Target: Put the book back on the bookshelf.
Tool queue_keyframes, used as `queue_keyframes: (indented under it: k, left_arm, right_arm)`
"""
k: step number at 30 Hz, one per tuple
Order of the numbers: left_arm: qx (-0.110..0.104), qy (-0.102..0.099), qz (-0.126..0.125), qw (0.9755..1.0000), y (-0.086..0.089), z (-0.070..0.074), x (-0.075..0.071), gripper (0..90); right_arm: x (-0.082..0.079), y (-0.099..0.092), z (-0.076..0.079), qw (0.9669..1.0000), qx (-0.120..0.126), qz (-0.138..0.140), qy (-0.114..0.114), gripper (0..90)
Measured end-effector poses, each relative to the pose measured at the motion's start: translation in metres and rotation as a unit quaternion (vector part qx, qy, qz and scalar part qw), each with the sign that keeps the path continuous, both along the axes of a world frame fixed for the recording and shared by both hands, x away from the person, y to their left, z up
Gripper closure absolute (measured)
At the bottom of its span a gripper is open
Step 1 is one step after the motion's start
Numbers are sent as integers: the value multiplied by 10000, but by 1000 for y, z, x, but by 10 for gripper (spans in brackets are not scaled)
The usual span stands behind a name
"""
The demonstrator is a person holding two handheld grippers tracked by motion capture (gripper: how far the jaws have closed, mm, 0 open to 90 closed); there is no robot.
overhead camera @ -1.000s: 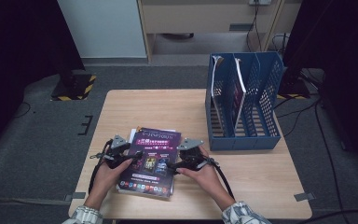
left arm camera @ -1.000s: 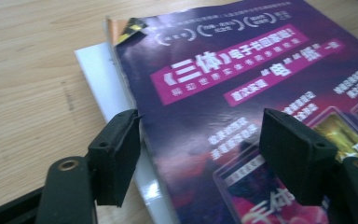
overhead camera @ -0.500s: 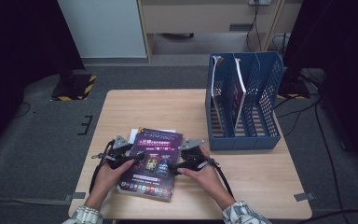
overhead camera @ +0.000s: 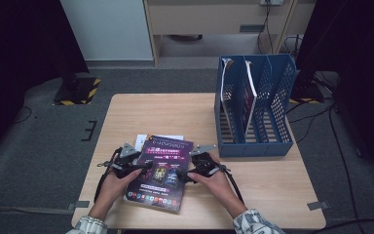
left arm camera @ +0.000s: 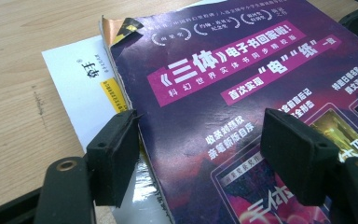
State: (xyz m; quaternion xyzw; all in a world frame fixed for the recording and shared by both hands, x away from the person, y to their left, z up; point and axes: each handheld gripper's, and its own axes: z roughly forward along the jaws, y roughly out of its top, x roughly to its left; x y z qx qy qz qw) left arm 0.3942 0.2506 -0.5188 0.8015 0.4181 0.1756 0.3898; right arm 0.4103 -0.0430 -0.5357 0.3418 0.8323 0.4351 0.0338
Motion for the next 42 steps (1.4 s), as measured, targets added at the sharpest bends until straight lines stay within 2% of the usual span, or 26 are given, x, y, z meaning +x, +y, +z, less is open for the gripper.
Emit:
queue_keyframes:
  k: [3,6,19,25,29,31,35,37,42]
  left_arm:
    - [-5,0,1,10000,0,0,0,281]
    - [-30,1,2,10000,0,-1,0,281]
    - [-75,-4,43,10000,-1,-1,-2,281]
    - [-85,-8,43,10000,-1,-2,-2,280]
    - [-95,-24,41,9999,0,-2,-2,280]
    - [-104,-39,48,9999,0,-2,-2,279]
    - [-127,-37,68,9999,1,-3,-3,279]
    - [-120,-56,55,9999,2,-3,-3,279]
    - [-140,-76,55,9999,3,-4,-3,279]
  right_arm:
    - [0,1,-1,10000,18,4,-11,20]
    - [2,0,-3,9999,108,6,88,19]
    - [4,3,-3,9998,120,18,140,8]
    - [7,4,-3,9989,388,-29,267,60]
    - [8,4,4,9990,407,-40,194,81]
    - [6,5,11,9990,443,-38,82,89]
    - [7,10,26,9978,662,47,-41,98]
    - [8,16,30,9975,686,169,-51,98]
    - [10,27,28,9973,678,278,99,69]
